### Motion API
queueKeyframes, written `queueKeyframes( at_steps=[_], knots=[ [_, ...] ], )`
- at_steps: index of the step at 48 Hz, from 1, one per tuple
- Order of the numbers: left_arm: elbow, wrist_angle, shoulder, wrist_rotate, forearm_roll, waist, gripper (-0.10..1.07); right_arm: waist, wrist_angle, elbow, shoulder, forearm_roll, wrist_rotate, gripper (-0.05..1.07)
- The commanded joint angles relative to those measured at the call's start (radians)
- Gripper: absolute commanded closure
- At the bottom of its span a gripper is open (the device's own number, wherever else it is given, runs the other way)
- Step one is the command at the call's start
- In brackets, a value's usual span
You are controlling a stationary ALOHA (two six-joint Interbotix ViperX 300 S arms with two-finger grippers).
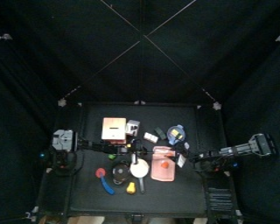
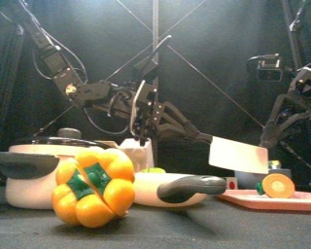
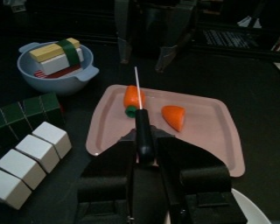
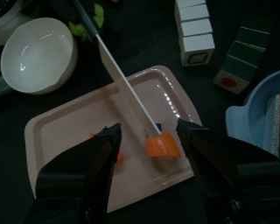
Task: Grab carrot top
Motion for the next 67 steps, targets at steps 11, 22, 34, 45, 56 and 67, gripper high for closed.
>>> queueKeyframes(
  at_steps=[11, 22, 34, 45, 56, 67],
  knots=[
    [0.046, 0.074, -0.156, -0.003, -0.066, -0.052, 0.42, -0.002, 0.049, -0.021, -0.008, 0.002, 0.0, 0.15],
    [0.069, 0.233, -0.268, 0.0, -0.195, -0.071, 0.42, -0.003, 0.051, -0.023, -0.008, 0.011, 0.002, 0.15],
    [0.075, 0.402, -0.385, 0.0, -0.206, -0.075, 0.42, -0.005, 0.051, -0.015, 0.0, 0.038, 0.0, 0.15],
    [0.115, 0.485, -0.557, -0.005, -0.212, -0.06, 0.42, -0.005, 0.051, -0.014, 0.005, 0.049, 0.0, 0.15],
    [0.183, 0.551, -0.738, -0.005, -0.261, -0.006, 0.42, -0.005, 0.051, -0.014, 0.006, 0.054, 0.002, 0.15],
    [0.166, 0.732, -0.854, -0.005, -0.287, 0.081, 0.42, -0.005, 0.051, -0.015, 0.009, 0.064, 0.003, 0.15]
  ],
)
